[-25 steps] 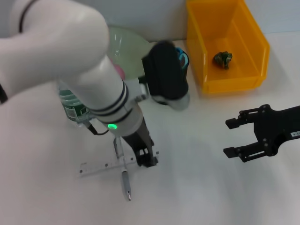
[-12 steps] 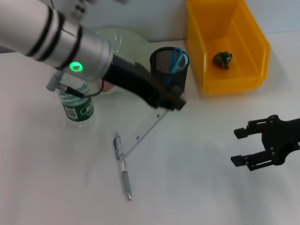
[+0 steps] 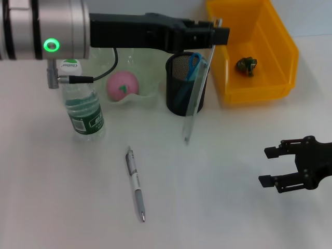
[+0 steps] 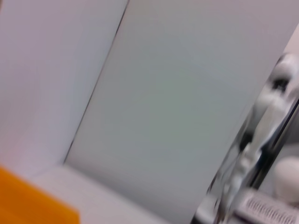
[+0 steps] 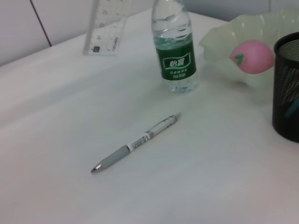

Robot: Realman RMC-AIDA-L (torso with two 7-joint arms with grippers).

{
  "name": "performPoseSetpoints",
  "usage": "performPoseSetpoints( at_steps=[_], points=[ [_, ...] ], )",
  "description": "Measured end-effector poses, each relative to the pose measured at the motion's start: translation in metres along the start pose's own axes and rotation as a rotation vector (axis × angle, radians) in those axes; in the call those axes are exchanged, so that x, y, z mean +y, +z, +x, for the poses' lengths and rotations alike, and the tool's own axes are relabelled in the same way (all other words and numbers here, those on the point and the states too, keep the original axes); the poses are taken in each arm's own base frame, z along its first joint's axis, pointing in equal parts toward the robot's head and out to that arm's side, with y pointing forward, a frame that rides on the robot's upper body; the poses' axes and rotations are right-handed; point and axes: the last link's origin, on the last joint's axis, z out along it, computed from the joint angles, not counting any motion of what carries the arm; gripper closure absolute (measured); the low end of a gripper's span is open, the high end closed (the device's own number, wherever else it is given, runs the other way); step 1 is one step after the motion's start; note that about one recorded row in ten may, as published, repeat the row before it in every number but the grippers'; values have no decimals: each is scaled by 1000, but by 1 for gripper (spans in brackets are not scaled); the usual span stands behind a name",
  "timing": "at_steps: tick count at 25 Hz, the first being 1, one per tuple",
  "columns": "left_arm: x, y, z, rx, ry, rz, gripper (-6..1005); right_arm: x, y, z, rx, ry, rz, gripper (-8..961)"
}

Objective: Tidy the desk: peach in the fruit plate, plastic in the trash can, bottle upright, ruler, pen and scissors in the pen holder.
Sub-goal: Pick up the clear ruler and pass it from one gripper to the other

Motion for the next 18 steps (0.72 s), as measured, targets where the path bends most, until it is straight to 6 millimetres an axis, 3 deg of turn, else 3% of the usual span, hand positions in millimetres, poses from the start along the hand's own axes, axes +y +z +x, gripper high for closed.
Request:
performPoseSetpoints(
  at_steps=[9, 10, 14, 18],
  points=[
    [-12, 3, -35, 342, -11, -50, 605, -6, -4, 9, -57, 55, 65, 271],
    [-17, 7, -49, 427, 9, -20, 605, -8, -2, 11, -80, 64, 88, 272],
    [-21, 20, -73, 551, 77, 67, 604, -14, 2, 11, -135, 55, 134, 274],
    [-23, 27, -87, 626, 131, 175, 603, -17, 7, 12, -190, 50, 173, 276]
  ],
)
